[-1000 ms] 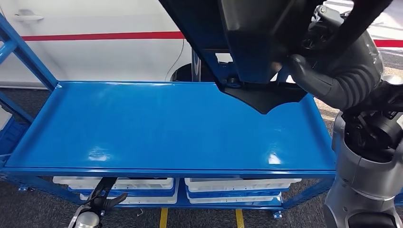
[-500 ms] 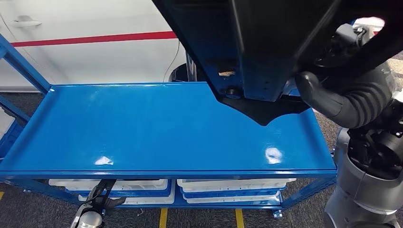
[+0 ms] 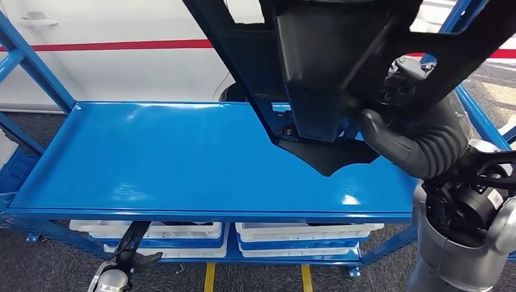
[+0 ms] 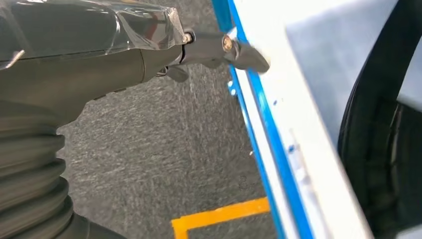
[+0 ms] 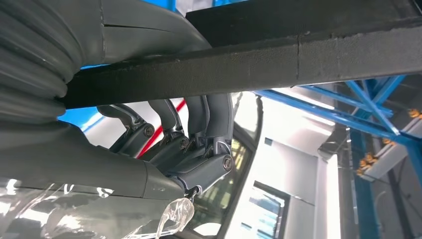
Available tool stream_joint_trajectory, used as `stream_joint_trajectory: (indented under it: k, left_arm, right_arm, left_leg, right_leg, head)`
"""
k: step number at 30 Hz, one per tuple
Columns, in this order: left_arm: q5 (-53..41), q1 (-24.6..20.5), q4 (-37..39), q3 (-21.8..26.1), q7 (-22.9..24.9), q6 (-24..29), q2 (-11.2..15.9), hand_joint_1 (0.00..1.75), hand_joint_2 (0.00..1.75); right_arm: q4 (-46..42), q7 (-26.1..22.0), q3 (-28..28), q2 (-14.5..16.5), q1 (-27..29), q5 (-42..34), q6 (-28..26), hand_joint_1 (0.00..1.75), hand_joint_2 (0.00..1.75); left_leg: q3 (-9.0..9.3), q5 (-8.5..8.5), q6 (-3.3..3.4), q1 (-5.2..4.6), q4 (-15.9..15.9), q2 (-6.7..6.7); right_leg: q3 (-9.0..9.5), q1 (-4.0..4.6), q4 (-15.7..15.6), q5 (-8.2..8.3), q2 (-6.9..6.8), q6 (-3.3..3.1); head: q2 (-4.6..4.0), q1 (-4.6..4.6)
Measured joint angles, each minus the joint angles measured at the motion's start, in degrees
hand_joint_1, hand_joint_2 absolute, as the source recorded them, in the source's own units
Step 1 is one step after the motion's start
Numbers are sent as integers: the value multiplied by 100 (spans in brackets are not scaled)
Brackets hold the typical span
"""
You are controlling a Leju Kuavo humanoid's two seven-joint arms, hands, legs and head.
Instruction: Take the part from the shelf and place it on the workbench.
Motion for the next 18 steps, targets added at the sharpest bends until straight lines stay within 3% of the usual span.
stream_joint_trajectory:
  k: [1,4,6,8,10,11,13,14,15,16,18]
  left_arm:
    - [1,7,0,1,3,-4,-1,0,175]
    - [3,13,0,1,4,-10,-3,0,175]
    - [4,14,0,2,5,-10,-2,0,175]
    - [4,20,0,3,6,-13,-2,0,175]
    - [4,29,0,1,8,-19,-3,0,175]
    - [4,35,0,1,9,-21,-4,0,175]
    - [4,44,0,0,15,-26,-1,0,175]
    - [4,47,0,1,20,-26,2,0,175]
    - [4,49,0,0,25,-26,4,0,175]
    - [4,50,0,-1,28,-26,4,0,175]
    - [4,47,0,-2,30,-26,5,0,175]
  right_arm:
    - [-1,1,0,1,22,20,-11,175,175]
    - [-6,3,1,6,29,113,-62,175,175]
    - [-11,5,2,15,34,148,-88,175,175]
    - [-13,7,4,22,49,156,-106,175,175]
    - [-14,9,5,32,57,158,-113,175,175]
    - [-15,11,6,41,58,161,-117,175,175]
    - [-17,16,7,67,60,173,-132,175,175]
    - [-19,21,7,80,63,187,-143,175,175]
    - [-19,26,7,89,68,202,-154,175,175]
    - [-20,30,7,93,73,217,-164,175,175]
    - [-23,26,7,98,80,251,-177,175,175]
  left_leg:
    - [-22,18,-5,3,3,27]
    - [-74,66,-58,0,22,114]
    - [-94,108,-123,-17,30,177]
    - [-119,157,-204,-17,25,248]
    - [-198,8,-276,5,153,224]
    - [-284,-208,-300,14,379,177]
    - [-520,-759,-326,19,1133,80]
    - [-619,-953,-327,17,1516,57]
    - [-640,-1025,-319,14,1738,43]
    - [-564,-988,-301,9,1760,34]
    - [-172,-730,-239,-14,1250,22]
  right_leg:
    - [77,-6,-44,49,-6,10]
    - [829,-4,-1224,467,-188,12]
    - [1080,33,-1699,586,-285,-44]
    - [1019,49,-1729,638,-211,-131]
    - [937,33,-1741,715,-134,-215]
    - [887,25,-1748,766,-96,-261]
    - [767,27,-1744,862,-4,-312]
    - [703,34,-1742,912,40,-322]
    - [640,43,-1739,961,83,-324]
    - [580,52,-1737,1010,121,-325]
    - [487,70,-1737,1089,185,-318]
  head:
    - [0,1]
    - [0,2]
    - [0,-8]
    - [0,-18]
    - [0,-17]
    - [0,-18]
    - [0,-20]
    - [0,-20]
    - [0,-21]
    - [0,-21]
    - [0,-21]
